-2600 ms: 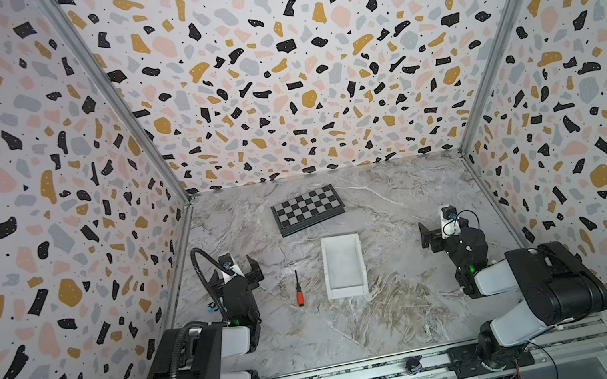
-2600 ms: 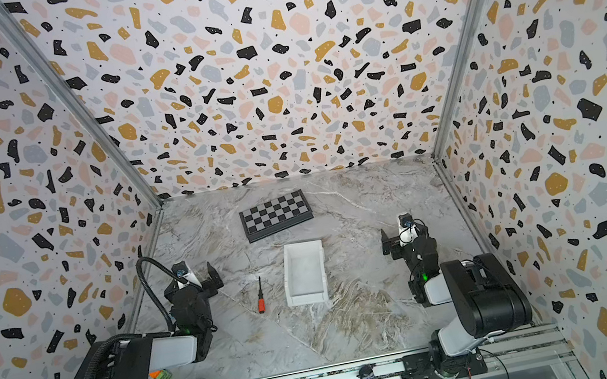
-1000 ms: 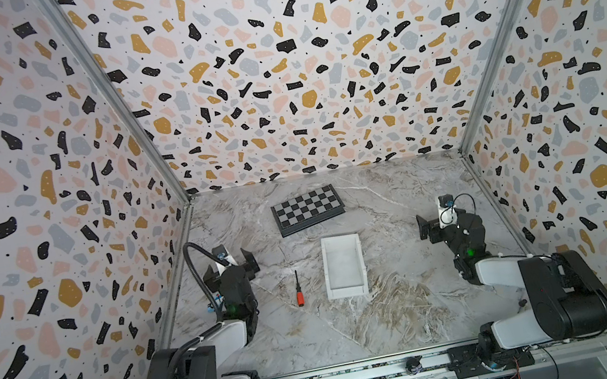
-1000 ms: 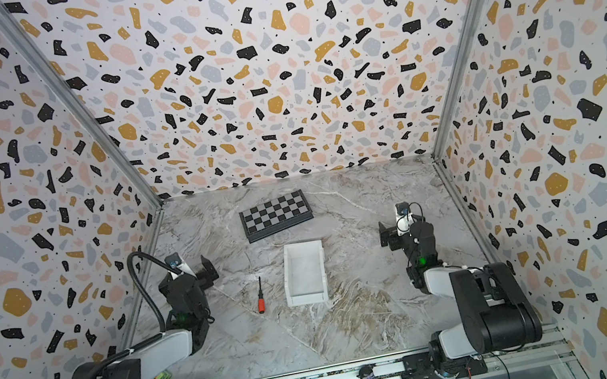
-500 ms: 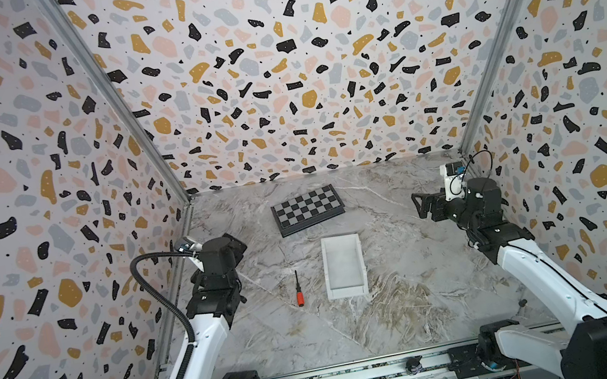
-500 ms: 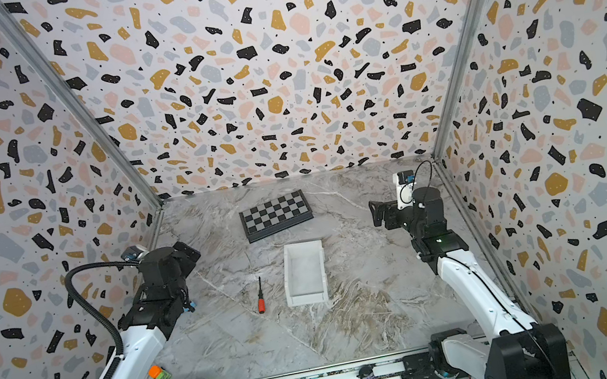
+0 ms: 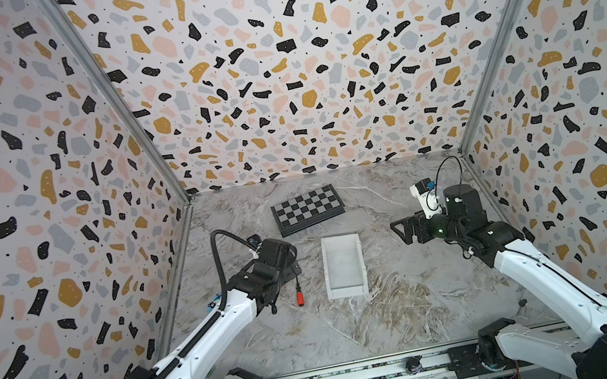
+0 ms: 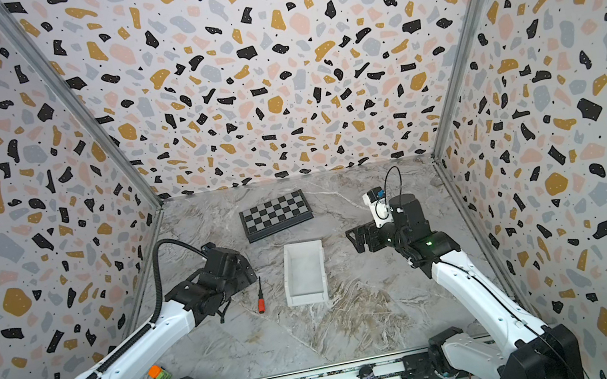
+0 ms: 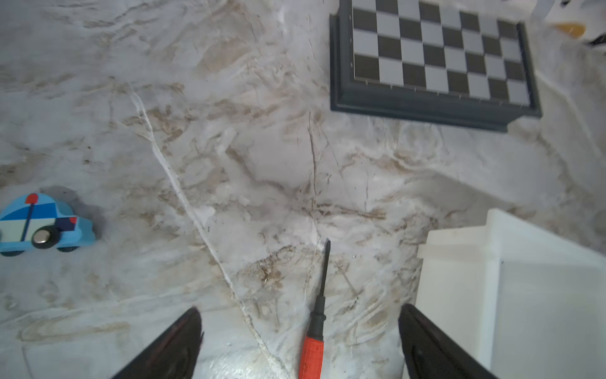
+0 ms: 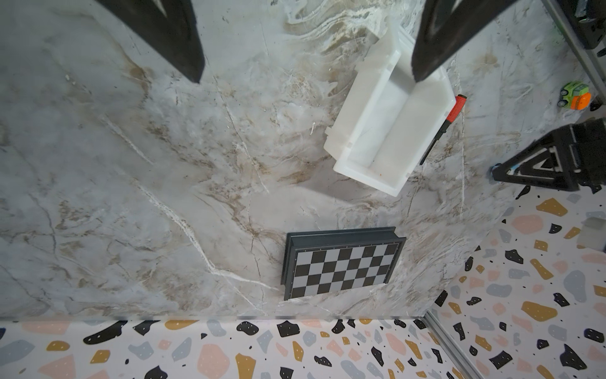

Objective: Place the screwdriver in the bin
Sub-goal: 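Grasp the red-handled screwdriver with the left gripper while the right arm lifts forward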

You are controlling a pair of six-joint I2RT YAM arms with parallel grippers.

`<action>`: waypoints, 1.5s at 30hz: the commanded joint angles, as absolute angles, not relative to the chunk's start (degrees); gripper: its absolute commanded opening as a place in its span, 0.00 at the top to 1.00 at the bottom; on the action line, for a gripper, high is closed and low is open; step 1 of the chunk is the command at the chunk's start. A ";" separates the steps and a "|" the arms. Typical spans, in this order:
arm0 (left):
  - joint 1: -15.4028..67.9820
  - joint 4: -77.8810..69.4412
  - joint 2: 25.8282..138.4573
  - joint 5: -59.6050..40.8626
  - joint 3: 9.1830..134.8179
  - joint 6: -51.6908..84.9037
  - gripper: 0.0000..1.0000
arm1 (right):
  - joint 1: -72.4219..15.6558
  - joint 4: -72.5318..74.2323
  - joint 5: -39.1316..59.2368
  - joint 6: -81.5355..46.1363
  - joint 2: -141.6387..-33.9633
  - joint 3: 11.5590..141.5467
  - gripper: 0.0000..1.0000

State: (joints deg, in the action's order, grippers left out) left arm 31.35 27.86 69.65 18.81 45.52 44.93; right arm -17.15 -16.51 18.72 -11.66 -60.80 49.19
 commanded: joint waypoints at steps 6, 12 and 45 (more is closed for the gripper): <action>36.06 30.17 77.39 17.94 45.02 44.50 0.21 | -17.05 -18.73 20.12 -12.32 -60.17 49.01 0.01; 36.07 29.53 81.40 16.32 44.58 42.35 0.33 | -16.82 -18.83 20.04 -12.41 -59.85 48.13 0.01; 38.41 26.63 87.74 13.60 43.18 41.98 0.81 | -14.43 -19.69 20.14 -12.95 -56.36 45.79 0.01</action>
State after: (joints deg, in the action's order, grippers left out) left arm 38.06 25.45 87.55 13.78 43.11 42.39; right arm -14.72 -18.85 19.92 -12.62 -57.82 46.00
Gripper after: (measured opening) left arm 0.218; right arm 0.990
